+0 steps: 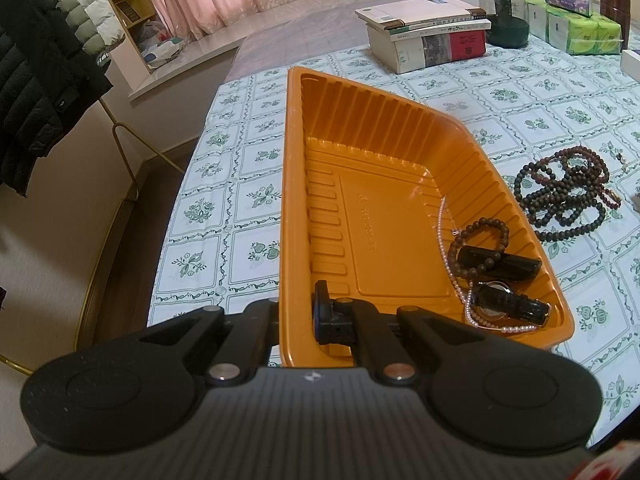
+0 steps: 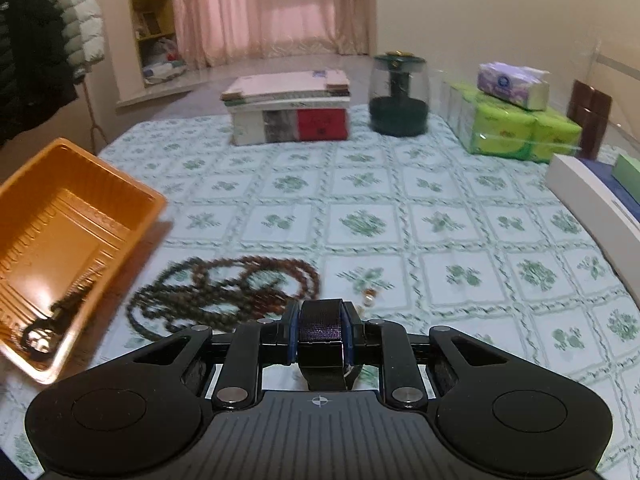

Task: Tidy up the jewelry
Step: 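Carry the black bracelet into the tray and open the right tool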

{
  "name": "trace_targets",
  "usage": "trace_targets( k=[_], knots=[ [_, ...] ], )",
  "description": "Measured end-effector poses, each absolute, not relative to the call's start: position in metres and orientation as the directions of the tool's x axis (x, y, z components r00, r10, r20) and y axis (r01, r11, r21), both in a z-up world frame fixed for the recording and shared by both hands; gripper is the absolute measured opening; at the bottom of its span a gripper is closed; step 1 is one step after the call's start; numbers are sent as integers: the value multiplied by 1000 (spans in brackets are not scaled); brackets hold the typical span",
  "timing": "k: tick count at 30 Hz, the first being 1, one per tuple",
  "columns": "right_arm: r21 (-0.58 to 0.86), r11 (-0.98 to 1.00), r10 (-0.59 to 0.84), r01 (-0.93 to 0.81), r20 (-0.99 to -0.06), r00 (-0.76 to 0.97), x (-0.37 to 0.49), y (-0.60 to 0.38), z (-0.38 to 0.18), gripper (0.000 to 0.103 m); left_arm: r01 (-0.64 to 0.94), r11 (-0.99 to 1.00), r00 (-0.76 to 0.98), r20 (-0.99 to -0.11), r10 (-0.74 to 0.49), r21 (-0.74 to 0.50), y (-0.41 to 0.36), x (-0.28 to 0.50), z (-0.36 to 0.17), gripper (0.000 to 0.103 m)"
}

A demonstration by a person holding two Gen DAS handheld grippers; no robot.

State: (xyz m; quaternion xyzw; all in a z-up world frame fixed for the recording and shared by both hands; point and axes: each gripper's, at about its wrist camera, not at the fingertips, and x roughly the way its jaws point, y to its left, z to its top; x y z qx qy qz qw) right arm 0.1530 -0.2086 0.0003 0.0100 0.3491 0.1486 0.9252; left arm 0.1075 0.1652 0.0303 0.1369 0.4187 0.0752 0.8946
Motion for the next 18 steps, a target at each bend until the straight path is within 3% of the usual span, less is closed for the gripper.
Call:
trace_targets(
  k=[18],
  knots=[
    [259, 762, 620, -594, -555, 554, 162, -65, 38, 21, -20, 952, 639, -728, 248, 307, 165, 107, 30, 2]
  ],
)
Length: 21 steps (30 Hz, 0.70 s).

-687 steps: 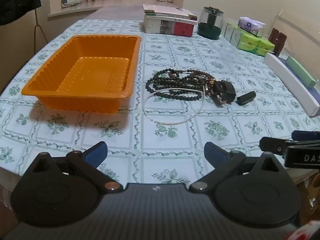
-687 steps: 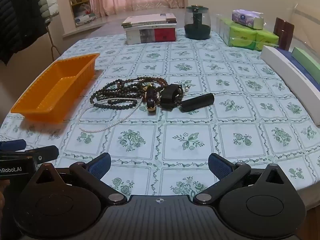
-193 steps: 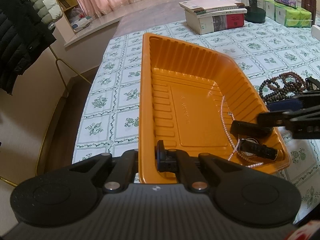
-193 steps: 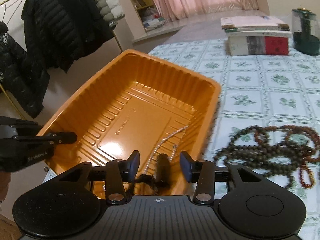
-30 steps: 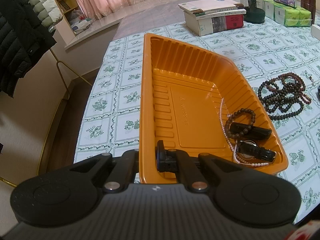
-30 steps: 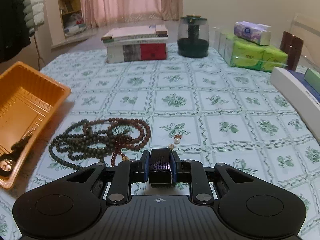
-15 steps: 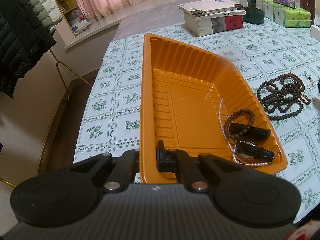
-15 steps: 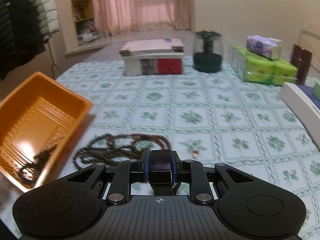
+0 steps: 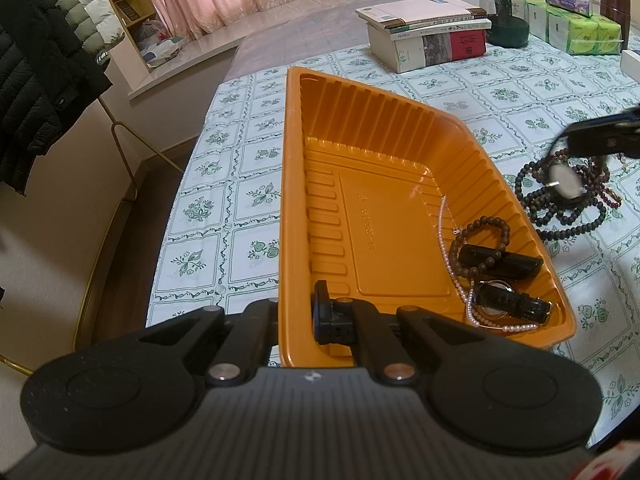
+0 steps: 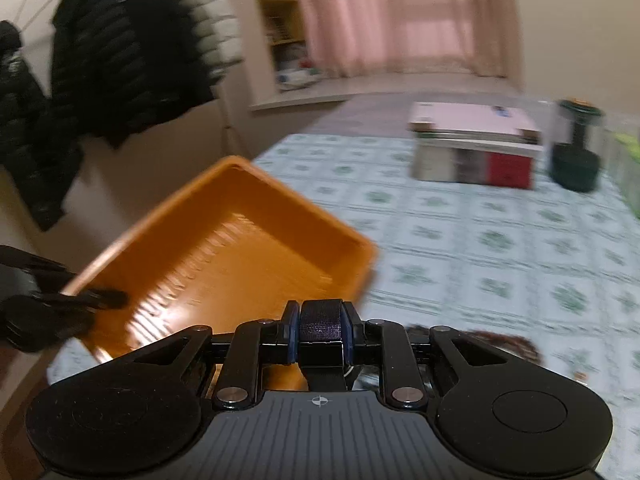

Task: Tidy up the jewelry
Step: 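Carry the black bracelet into the tray and open the right tool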

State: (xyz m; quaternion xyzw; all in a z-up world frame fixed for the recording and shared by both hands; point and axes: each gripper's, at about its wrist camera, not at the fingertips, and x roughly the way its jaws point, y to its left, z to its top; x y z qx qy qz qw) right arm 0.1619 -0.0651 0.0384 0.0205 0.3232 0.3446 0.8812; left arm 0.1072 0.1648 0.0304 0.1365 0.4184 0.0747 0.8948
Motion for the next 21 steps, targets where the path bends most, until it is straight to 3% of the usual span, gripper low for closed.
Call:
trace_targets(
  k=[19, 21],
  knots=[
    [328, 644, 718, -691, -570, 399, 164, 17, 14, 22, -17, 955, 640, -731, 238, 296, 166, 108, 28, 3],
    [321, 649, 714, -690, -570, 406, 164, 14, 16, 29, -18, 955, 640, -731, 238, 295, 166, 107, 27, 2]
  ],
)
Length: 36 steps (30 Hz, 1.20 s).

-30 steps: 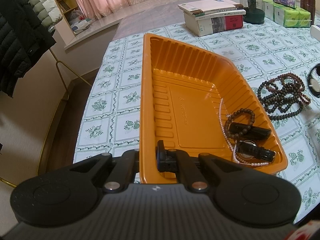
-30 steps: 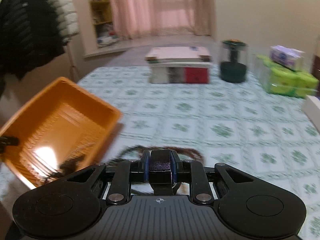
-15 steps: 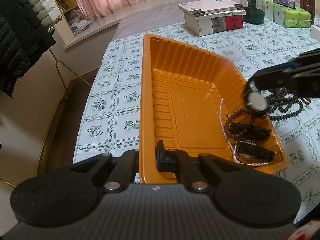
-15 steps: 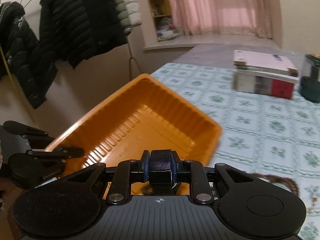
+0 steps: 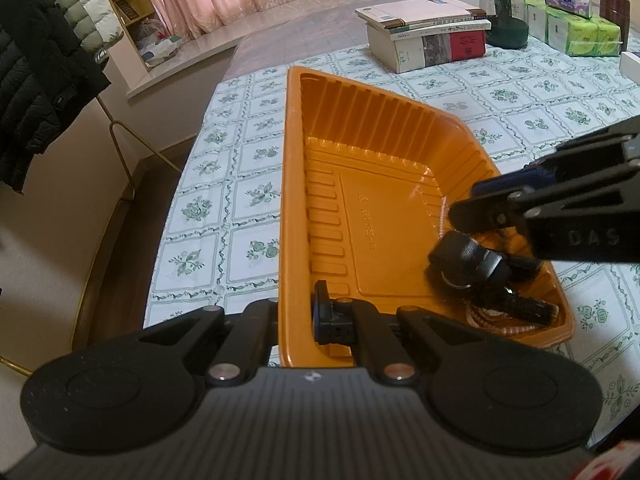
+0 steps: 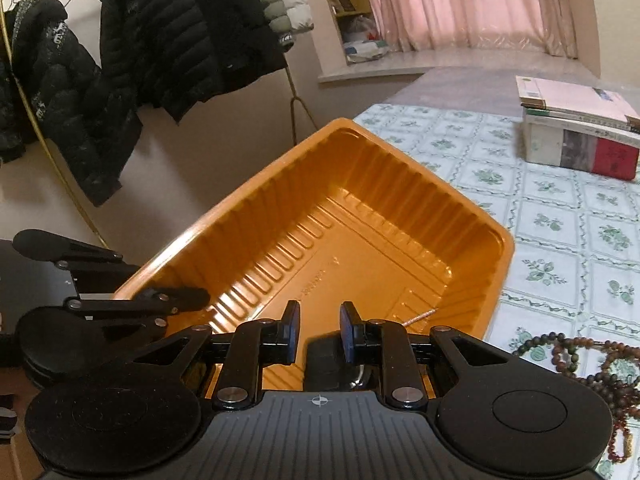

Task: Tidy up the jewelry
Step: 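Carry the black bracelet into the tray and open the right tool, then pinch a small pearl bead from the cover with the right tool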

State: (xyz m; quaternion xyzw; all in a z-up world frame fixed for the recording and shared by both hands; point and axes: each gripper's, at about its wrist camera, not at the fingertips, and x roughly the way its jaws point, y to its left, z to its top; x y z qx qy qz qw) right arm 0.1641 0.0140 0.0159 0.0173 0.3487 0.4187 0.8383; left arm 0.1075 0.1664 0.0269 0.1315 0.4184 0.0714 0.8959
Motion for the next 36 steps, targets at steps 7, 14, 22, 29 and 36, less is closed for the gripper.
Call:
trace_targets(
  k=[7, 14, 22, 29, 36],
  knots=[
    [337, 734, 656, -590, -577, 487, 164, -37, 7, 55, -17, 956, 641, -730, 237, 294, 167, 107, 28, 2],
    [313, 856, 511, -410, -629, 586, 156, -118, -19, 55, -17, 955, 642, -729, 237, 295, 167, 107, 28, 2],
    [263, 941, 336, -212, -668, 664, 155, -198, -40, 55, -19, 954, 644, -726, 241, 300, 166, 107, 29, 3],
    [223, 964, 259, -145, -659, 706, 168, -230, -48, 52, -17, 951, 643, -725, 247, 308, 164, 108, 31, 3],
    [194, 970, 241, -148, -667, 705, 194, -234, -61, 33, -17, 949, 638, -728, 252, 314, 165, 108, 30, 3]
  ],
)
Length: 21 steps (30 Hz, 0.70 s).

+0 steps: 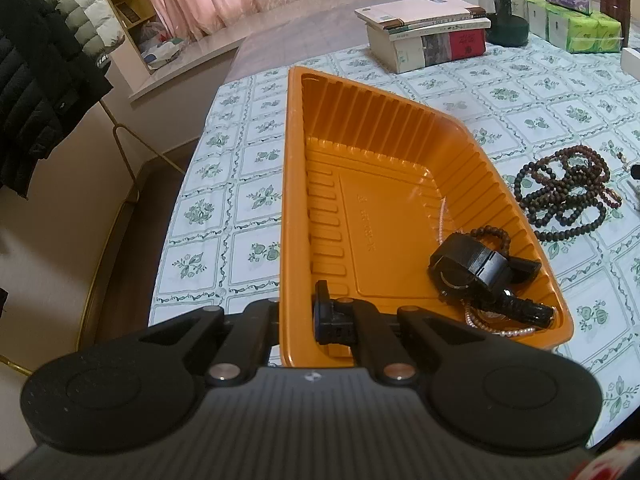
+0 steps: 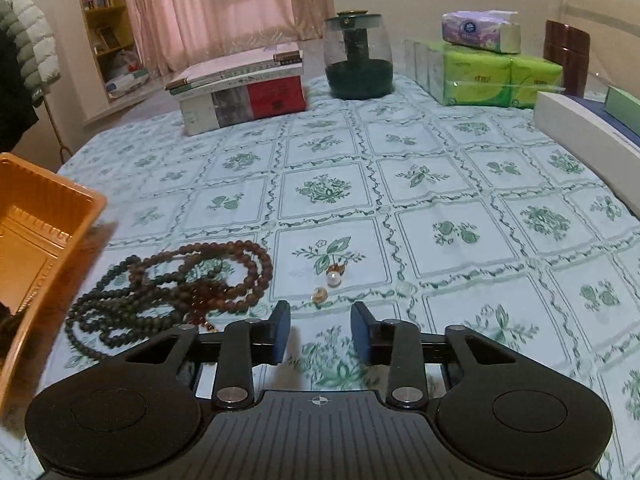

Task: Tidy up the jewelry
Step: 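Pinch a small pearl bead from the cover with the right tool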

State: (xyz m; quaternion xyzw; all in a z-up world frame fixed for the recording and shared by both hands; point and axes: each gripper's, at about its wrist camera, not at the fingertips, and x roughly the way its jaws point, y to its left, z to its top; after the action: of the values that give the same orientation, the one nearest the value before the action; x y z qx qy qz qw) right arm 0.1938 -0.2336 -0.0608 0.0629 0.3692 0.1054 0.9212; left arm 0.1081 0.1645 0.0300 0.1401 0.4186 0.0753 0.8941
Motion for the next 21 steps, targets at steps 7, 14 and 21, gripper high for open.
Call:
trace_targets(
  k=[7, 14, 21],
  knots=[
    [134, 972, 231, -191, -675, 701, 214, -220, -72, 27, -18, 949, 636, -729, 253, 313, 165, 109, 29, 3],
    [59, 973, 206, -224, -666, 717, 213, -209, -76, 8, -19, 949, 633, -731, 255, 314, 165, 109, 28, 2],
    [13, 961, 225, -275, -614, 757, 196, -196, -56, 8, -18, 949, 634, -730, 254, 315, 165, 109, 27, 2]
  ],
)
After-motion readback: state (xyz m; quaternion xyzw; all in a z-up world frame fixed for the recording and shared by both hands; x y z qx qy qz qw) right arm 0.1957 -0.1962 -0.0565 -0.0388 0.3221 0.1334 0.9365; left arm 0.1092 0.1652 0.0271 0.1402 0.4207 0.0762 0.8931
